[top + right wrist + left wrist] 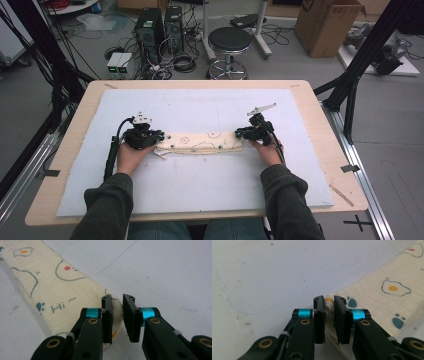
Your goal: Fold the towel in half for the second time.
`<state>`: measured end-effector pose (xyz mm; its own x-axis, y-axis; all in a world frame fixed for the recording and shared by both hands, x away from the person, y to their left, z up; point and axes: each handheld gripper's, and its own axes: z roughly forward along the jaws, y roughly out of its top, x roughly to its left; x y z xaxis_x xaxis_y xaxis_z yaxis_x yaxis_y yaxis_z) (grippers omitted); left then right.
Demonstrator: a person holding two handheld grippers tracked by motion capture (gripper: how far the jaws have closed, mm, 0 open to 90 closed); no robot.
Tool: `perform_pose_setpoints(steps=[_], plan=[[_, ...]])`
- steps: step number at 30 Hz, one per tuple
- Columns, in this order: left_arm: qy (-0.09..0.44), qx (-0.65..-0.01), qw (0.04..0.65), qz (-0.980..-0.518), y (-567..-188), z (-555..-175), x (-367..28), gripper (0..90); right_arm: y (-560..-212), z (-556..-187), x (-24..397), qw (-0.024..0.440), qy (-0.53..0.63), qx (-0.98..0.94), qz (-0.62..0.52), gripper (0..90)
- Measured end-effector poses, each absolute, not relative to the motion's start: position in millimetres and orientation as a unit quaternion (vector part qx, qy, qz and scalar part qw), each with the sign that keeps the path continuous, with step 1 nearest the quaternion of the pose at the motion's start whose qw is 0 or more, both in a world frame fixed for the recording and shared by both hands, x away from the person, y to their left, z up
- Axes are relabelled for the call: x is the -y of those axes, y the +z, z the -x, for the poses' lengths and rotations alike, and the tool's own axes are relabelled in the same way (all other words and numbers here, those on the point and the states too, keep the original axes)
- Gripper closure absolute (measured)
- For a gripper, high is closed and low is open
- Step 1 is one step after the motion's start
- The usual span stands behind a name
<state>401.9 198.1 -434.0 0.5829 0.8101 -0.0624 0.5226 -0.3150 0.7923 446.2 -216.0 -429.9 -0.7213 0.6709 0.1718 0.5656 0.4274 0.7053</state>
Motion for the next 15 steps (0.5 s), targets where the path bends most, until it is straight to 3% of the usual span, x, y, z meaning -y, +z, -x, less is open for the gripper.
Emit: perform_pose_setpoints(steps=[5, 15], plan=[[0.167, -0.424, 0.429, -0.78, -431, -401, -201, 67.6, -426, -445, 220, 0.061, 0.407, -0.833, -0.37, 68.1], [0.16, -0.421, 0.461, -0.764, -420, -394, -206, 58.4, -415, -437, 222, 0.065, 0.437, -0.818, -0.369, 54.9]])
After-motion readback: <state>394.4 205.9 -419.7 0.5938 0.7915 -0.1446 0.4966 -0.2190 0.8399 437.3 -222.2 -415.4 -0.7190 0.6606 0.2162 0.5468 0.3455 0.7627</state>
